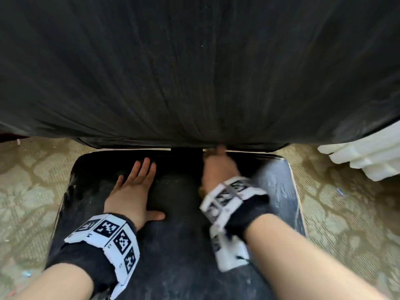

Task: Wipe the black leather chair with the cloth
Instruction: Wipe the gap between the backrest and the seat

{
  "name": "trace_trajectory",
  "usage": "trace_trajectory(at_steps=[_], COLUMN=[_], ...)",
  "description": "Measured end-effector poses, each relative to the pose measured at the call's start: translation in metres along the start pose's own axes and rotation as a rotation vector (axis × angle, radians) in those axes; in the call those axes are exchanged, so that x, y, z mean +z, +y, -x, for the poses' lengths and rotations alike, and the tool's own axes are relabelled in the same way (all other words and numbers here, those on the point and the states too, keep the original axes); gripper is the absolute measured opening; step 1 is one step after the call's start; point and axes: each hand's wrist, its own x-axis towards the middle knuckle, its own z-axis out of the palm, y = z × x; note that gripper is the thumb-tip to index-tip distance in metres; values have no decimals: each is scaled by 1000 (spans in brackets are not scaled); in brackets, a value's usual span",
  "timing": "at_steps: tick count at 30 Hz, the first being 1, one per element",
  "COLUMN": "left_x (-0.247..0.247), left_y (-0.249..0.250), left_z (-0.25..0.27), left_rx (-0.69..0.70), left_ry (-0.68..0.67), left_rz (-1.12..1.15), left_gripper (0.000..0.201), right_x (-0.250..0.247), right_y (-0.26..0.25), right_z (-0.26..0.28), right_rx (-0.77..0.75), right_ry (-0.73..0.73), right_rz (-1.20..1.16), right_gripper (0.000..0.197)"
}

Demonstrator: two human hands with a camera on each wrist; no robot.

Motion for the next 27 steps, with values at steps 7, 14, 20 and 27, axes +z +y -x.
trace_trajectory(at_steps=[7, 14, 20, 27], left_x=[-1, -1, 1, 2], left_y=[-7, 0, -7, 0], left_z=[1, 1, 2, 1], left_rx=[11, -13, 8, -18], left_ry=[8, -10, 12, 25], left_rz=[45, -9, 39, 5], left_gripper=[116, 114, 114, 114], right_x=[-26, -29, -34, -35], right_y=[90, 88, 111, 80], right_z=[8, -12, -6, -2], right_rx=[122, 199, 156, 176], right_ry=[9, -75, -45, -43], right_rz=[59, 181, 161, 148], right_gripper=[38, 30, 44, 32])
